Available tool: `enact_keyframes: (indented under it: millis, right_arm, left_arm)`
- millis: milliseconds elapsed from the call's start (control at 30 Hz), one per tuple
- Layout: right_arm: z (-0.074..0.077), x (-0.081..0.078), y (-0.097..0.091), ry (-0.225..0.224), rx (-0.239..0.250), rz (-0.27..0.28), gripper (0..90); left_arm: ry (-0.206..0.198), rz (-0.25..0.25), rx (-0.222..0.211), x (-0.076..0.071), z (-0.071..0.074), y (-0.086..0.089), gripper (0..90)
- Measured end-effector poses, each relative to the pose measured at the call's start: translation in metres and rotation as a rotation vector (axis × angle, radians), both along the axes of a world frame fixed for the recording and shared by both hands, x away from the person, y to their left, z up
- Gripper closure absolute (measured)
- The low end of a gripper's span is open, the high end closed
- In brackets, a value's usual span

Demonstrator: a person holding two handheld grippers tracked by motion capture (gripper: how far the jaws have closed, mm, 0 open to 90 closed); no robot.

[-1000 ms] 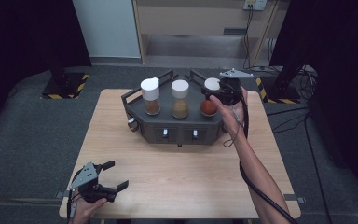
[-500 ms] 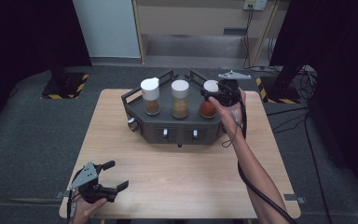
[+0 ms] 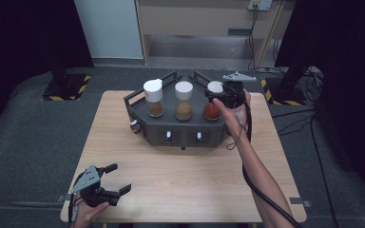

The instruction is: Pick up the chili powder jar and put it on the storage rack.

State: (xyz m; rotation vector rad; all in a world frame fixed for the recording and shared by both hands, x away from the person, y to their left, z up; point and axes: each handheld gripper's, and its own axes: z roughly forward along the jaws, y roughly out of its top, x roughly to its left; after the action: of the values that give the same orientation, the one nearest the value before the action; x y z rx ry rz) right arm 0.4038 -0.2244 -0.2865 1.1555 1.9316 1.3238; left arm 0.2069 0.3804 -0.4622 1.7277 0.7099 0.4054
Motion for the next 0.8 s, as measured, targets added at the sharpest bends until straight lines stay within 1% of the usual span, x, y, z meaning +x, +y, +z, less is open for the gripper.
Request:
enact_keyframes:
  millis: [33, 100, 167, 233, 300, 400, 500, 567, 667, 800]
  right_arm:
    - [0.001, 0.000, 0.000, -0.003, -0.001, 0.003, 30.7]
    - [0.002, -0.003, -0.001, -0.014, 0.005, -0.003, 23.9]
    - [0.004, -0.006, -0.003, -0.033, 0.025, -0.011, 16.4]
    - [0.008, -0.008, -0.007, -0.043, 0.045, -0.009, 11.8]
    - [0.012, -0.011, -0.011, -0.061, 0.053, -0.007, 9.8]
    - [0.020, -0.016, -0.017, -0.069, 0.073, 0.007, 8.4]
    - [0.027, -0.022, -0.021, -0.080, 0.064, 0.031, 7.7]
    - [0.029, -0.026, -0.024, -0.078, 0.073, 0.054, 7.2]
    - [0.031, -0.034, -0.027, -0.093, 0.070, 0.080, 6.6]
    - [0.030, -0.045, -0.032, -0.107, 0.086, 0.112, 5.9]
  left_arm:
    - [0.000, 0.000, 0.000, 0.000, 0.000, 0.000, 2.4]
    - [0.000, 0.001, -0.001, 0.000, 0.000, 0.000, 2.4]
    - [0.000, 0.000, -0.001, 0.000, 0.000, 0.000, 2.4]
    - [0.000, -0.001, 0.000, 0.000, 0.000, 0.000, 2.4]
    - [0.000, -0.001, 0.000, 0.000, 0.000, -0.001, 2.5]
    - [0.000, -0.002, 0.003, 0.000, 0.000, 0.000, 2.4]
    - [0.001, -0.001, 0.000, 0.000, 0.000, 0.000, 2.4]
    - [0.001, -0.001, 0.002, 0.000, 0.000, -0.001, 2.4]
    - [0.001, -0.002, 0.004, 0.000, 0.001, -0.001, 2.4]
    - [0.003, 0.001, -0.005, 0.000, 0.000, 0.000, 2.4]
